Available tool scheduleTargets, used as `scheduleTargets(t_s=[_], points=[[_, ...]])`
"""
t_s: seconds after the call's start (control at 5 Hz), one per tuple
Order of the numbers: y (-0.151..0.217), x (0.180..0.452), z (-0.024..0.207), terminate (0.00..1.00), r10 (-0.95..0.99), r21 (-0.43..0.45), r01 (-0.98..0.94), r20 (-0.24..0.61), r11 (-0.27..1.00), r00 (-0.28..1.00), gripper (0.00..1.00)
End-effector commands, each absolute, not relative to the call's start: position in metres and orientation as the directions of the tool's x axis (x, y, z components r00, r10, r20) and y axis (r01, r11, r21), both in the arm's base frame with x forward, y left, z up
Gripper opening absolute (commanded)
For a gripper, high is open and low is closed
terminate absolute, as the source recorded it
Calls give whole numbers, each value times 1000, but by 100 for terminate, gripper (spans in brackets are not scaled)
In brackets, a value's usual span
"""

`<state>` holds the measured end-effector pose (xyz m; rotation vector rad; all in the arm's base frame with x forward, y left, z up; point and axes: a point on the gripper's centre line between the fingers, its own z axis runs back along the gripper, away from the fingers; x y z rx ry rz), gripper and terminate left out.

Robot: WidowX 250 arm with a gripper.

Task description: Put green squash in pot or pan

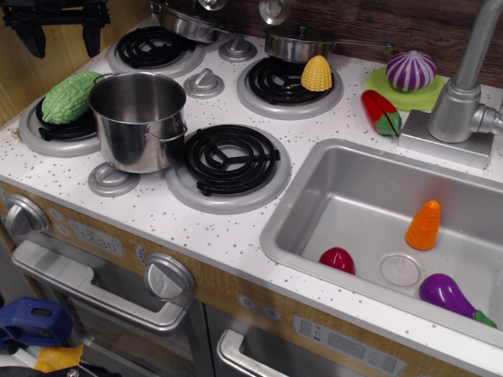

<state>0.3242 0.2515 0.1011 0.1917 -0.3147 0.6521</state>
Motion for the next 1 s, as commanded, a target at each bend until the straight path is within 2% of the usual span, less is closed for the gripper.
scheduleTargets(t_s=[0.0, 0.2, 0.6, 0.8], points=[[252, 324, 101, 0, 564, 76, -622, 346, 780, 750, 100], [261, 320, 97, 0, 419, 111, -487, 367, 866, 831, 100], [274, 323, 90, 0, 310, 156, -384, 359, 910, 880, 100], [283, 324, 86, 0, 298, 125, -359, 347, 925, 889, 100]])
